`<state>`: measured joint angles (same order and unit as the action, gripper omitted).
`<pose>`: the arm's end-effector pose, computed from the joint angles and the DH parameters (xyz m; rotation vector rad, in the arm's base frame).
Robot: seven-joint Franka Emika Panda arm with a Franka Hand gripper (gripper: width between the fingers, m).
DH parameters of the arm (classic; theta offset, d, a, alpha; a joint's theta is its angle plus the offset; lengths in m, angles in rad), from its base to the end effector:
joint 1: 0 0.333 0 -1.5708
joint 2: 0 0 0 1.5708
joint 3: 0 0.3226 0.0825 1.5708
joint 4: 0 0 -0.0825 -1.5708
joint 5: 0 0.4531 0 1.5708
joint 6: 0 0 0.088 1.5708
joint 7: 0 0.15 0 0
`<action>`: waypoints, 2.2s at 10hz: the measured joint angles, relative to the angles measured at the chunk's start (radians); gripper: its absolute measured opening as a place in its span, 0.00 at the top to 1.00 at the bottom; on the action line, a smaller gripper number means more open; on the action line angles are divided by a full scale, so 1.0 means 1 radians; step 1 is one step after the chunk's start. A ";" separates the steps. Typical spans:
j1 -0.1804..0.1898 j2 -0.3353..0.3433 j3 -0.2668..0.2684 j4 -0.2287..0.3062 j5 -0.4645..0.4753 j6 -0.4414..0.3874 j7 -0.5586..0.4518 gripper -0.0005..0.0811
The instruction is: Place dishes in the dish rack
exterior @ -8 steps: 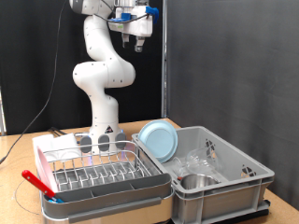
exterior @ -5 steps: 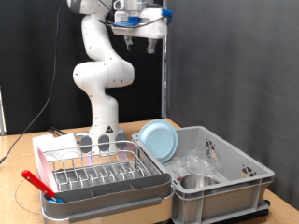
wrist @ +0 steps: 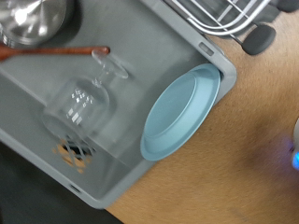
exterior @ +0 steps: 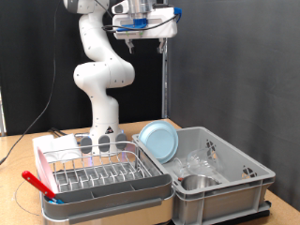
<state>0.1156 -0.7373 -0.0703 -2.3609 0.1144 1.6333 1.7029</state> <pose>0.3895 0.0316 0.5376 -2.0584 2.2199 0.1813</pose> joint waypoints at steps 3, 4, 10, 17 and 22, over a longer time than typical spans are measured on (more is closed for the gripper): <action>0.034 0.021 -0.025 0.000 -0.003 -0.001 -0.167 0.00; 0.032 0.019 -0.024 -0.004 0.026 0.022 -0.154 0.00; 0.164 0.102 -0.057 0.016 0.118 0.118 -0.561 0.00; 0.241 0.076 -0.078 0.008 0.098 0.093 -1.038 0.00; 0.347 -0.087 -0.061 -0.086 0.050 0.076 -1.467 0.00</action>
<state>0.4622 -0.8245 -0.1312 -2.4469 0.1645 1.7096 0.2359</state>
